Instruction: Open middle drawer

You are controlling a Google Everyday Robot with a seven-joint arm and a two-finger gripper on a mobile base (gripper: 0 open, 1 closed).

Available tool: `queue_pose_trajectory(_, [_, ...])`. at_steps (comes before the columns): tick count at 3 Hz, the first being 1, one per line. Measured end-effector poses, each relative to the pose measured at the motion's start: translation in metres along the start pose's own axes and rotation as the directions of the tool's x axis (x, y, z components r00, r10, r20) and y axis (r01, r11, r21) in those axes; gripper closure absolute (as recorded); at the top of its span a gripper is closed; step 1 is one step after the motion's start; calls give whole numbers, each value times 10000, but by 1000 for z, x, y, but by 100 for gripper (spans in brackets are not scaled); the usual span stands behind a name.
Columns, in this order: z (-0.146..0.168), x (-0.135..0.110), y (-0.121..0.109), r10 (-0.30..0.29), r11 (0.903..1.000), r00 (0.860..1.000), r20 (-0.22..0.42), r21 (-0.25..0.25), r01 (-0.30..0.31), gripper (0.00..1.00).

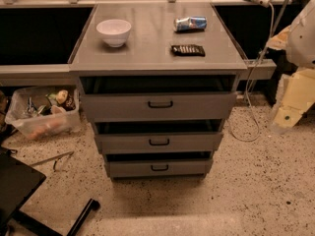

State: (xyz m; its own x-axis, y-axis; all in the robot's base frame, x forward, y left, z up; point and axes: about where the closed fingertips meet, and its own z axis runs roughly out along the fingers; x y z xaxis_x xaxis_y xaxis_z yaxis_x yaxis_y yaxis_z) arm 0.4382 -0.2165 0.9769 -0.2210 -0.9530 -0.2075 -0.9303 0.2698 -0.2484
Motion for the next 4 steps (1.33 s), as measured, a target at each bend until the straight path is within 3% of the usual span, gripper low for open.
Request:
queue_pose_trajectory(2, [11,5,3,24,9998,9996,-279,213,-18,0])
queue_pose_trajectory(3, [55,18,12,203,9993,9988,-454,308,-190,0])
queue_pose_trajectory(4, [121,23,13,372,9992,9993,-39,179,-371,0])
